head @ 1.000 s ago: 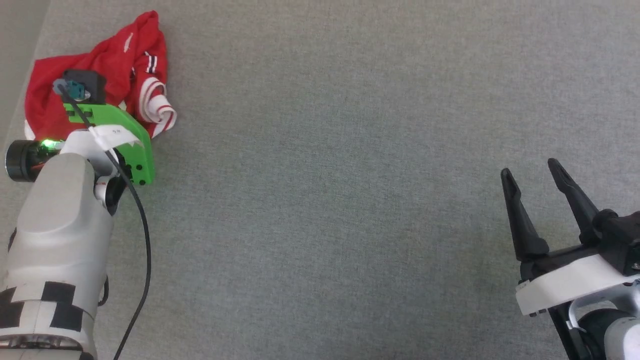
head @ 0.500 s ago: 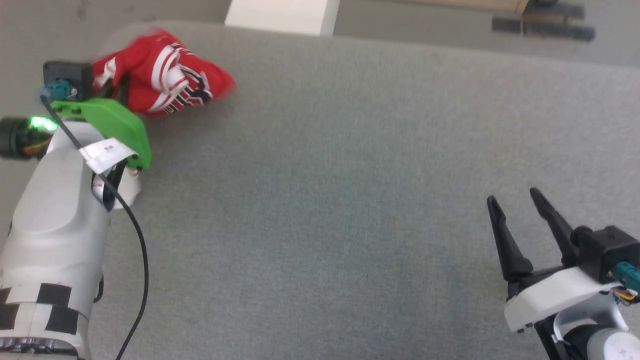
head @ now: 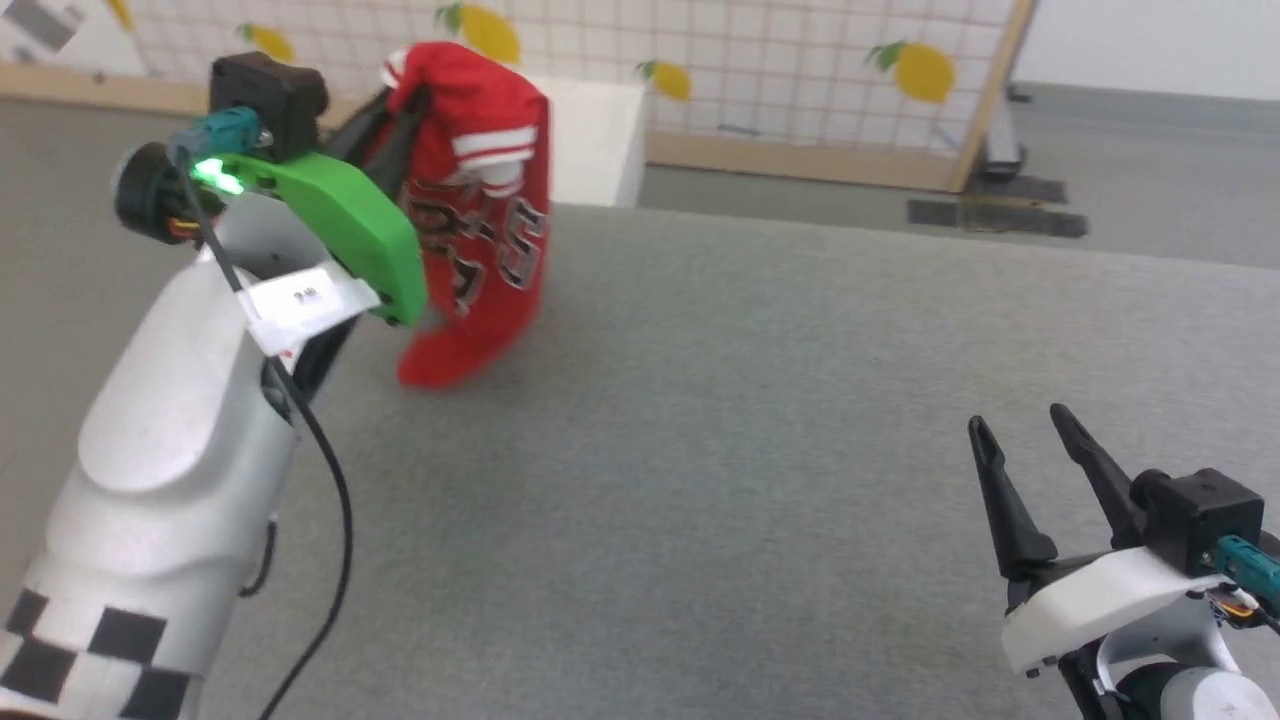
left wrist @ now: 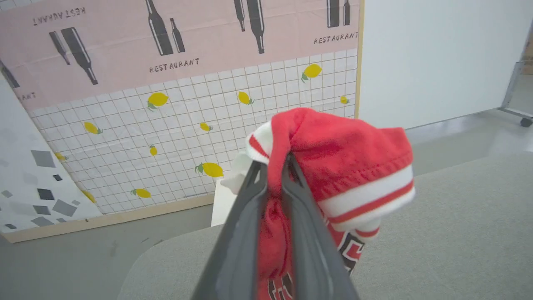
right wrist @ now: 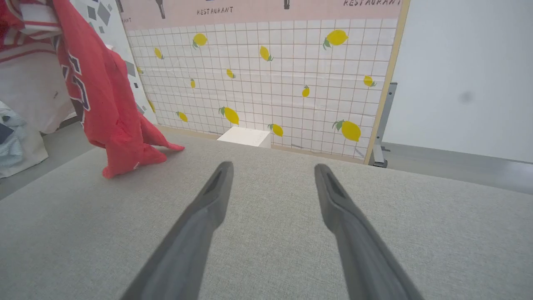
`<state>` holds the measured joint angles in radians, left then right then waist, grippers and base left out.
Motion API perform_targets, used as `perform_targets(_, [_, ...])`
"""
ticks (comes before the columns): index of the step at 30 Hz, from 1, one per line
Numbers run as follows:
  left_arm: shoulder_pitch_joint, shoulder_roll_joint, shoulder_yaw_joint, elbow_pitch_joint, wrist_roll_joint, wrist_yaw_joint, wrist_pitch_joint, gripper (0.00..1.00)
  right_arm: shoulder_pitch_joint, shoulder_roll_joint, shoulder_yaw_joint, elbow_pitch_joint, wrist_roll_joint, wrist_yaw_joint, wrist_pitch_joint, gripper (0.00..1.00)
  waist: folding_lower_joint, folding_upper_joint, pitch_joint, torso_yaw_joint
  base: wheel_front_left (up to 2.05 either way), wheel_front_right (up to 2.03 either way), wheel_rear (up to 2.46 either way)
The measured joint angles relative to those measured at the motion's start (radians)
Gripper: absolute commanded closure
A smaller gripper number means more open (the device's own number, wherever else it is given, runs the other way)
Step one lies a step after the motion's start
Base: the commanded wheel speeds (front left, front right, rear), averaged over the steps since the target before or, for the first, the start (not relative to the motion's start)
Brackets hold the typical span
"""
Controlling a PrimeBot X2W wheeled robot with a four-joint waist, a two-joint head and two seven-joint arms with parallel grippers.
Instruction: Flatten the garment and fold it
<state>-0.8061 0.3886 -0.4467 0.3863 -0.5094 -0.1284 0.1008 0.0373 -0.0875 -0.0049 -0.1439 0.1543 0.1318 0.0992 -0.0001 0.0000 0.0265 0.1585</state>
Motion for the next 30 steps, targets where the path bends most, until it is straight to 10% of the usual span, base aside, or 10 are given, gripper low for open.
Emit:
perform_targets(18, [0.046,-0.141,-0.077,-0.267,-0.04,0.13,0.113,1.0,-0.072,-0.02,-0.015,0.032,-0.014,0.0,-0.031,0.0,0.0,0.0001,-0.003,-0.266,0.0,0.0,0.0])
perform_targets(30, [0.299,-0.16,-0.323,-0.101,0.031,0.084,0.137,1.0,-0.1,0.0,-0.031,0.031,-0.025,0.0,-0.056,0.0,0.0,0.0001,0.11,-0.33,0.0,0.0,0.0])
